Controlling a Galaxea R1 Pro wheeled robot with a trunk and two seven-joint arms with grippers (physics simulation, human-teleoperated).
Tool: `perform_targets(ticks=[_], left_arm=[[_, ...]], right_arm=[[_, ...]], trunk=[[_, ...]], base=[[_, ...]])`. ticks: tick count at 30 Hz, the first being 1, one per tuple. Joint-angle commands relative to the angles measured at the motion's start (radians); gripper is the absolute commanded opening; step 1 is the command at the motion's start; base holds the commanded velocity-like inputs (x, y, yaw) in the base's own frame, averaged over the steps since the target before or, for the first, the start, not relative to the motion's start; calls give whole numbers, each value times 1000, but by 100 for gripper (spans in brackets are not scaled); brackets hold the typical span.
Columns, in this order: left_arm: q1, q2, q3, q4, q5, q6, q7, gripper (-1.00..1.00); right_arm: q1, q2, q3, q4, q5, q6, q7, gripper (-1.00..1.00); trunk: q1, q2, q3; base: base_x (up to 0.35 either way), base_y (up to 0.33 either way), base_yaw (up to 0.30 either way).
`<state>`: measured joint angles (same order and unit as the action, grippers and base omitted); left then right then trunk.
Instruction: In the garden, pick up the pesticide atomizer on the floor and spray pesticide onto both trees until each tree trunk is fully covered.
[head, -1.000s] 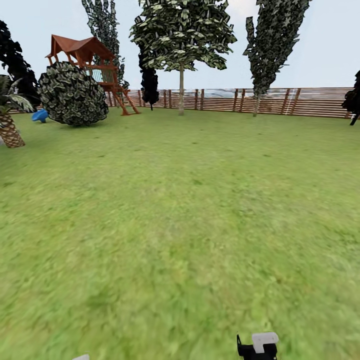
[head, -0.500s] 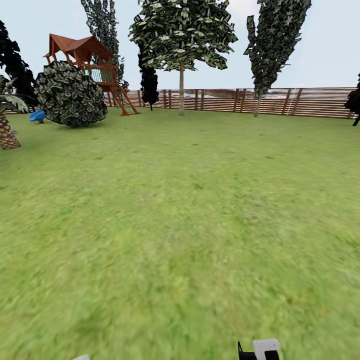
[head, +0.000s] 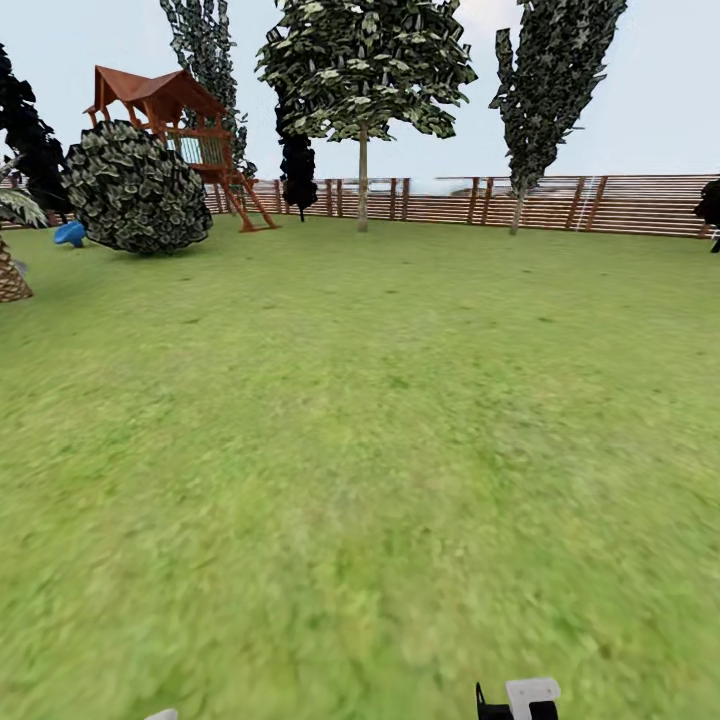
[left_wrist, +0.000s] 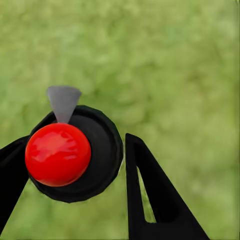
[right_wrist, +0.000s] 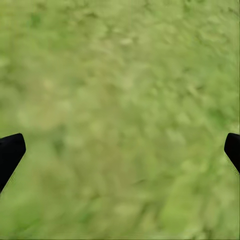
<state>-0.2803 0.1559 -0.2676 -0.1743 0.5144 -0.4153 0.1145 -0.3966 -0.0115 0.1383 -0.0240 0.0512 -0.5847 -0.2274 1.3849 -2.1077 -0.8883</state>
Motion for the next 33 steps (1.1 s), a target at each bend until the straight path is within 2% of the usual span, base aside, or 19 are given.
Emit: perform_targets(ticks=[1, 17, 33], left_arm=[[0, 0, -9, -1, 1, -2, 8, -100], [0, -1, -9, 0, 1, -2, 8, -100], [0, -1, -9, 1, 1, -2, 8, -100]], right_arm=[[0, 0, 7, 0, 5, 0, -10, 100], [-1, 2, 5, -4, 1, -4, -11, 100], [-1, 1, 6, -2, 1, -4, -10, 100]], trunk=[[0, 0, -1], [0, 0, -1], [0, 0, -12]], base=[[339, 0, 0], [339, 0, 0], [339, 0, 0]])
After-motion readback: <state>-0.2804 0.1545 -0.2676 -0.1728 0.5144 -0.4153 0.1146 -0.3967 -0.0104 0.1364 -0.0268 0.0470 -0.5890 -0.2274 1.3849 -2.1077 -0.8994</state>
